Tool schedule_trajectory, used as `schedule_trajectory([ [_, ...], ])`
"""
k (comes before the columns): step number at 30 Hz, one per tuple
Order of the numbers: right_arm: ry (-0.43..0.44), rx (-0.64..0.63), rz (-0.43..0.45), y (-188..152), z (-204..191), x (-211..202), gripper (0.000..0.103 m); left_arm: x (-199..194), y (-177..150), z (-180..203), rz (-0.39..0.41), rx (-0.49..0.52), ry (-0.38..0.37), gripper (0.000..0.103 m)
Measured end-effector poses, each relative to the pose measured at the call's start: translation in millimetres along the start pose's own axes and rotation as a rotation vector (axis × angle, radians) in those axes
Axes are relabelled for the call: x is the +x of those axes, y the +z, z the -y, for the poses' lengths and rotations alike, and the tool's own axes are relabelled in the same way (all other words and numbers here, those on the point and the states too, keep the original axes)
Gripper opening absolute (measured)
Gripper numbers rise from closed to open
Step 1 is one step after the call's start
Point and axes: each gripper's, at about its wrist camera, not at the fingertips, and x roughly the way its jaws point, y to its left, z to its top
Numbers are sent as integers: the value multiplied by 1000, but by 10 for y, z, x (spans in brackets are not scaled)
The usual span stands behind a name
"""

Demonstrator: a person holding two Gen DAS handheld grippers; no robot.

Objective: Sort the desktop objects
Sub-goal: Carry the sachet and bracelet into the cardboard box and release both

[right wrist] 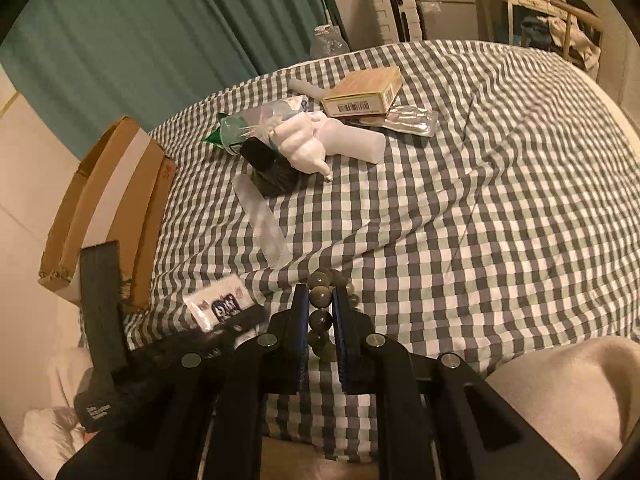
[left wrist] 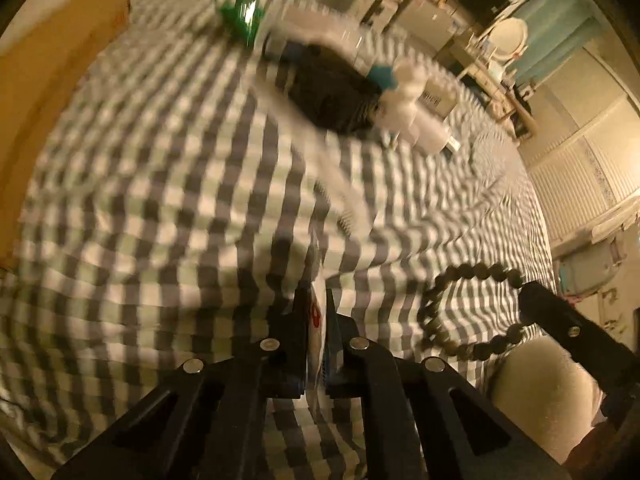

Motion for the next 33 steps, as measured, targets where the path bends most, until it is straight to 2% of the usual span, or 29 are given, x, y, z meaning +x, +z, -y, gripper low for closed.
schedule_trajectory([
  [3, -9, -2, 6, -29, -6, -39, 12, -310, -48, 138, 131, 80, -54, 6],
  [5, -19, -10, 15, -42, -26, -73, 12, -471, -99, 228, 192, 144, -42, 6],
  [8, 8, -4, 41, -51, -79, -202, 12, -649, -139, 232, 211, 165, -29, 6],
  [10, 121, 54, 63, -10, -99, -394, 12, -828, -173, 193, 213, 146, -20, 6],
  [15, 186, 38, 159, 277, -378, -900, 12, -1440, 79, -79, 248, 70, -85, 6],
  [18, 288, 31, 161, 514, -632, -1072, 12, -1848, 385, -184, 310, 109, -30, 6],
  [22, 345, -56, 135, 789, -1151, -1135, 12, -2347, 862, -478, 362, 128, 46, 6],
  [28, 429, -184, 101, 992, -2061, -1005, 12, -2577, 1464, -1049, 284, 75, 189, 6],
  [31, 412, -253, 69, 1037, -2545, -753, 12, -2483, 1607, -1354, 234, 95, 300, 6],
  [33, 391, -276, 42, 1041, -2774, -553, 12, -2404, 1573, -1550, 204, 96, 308, 6],
])
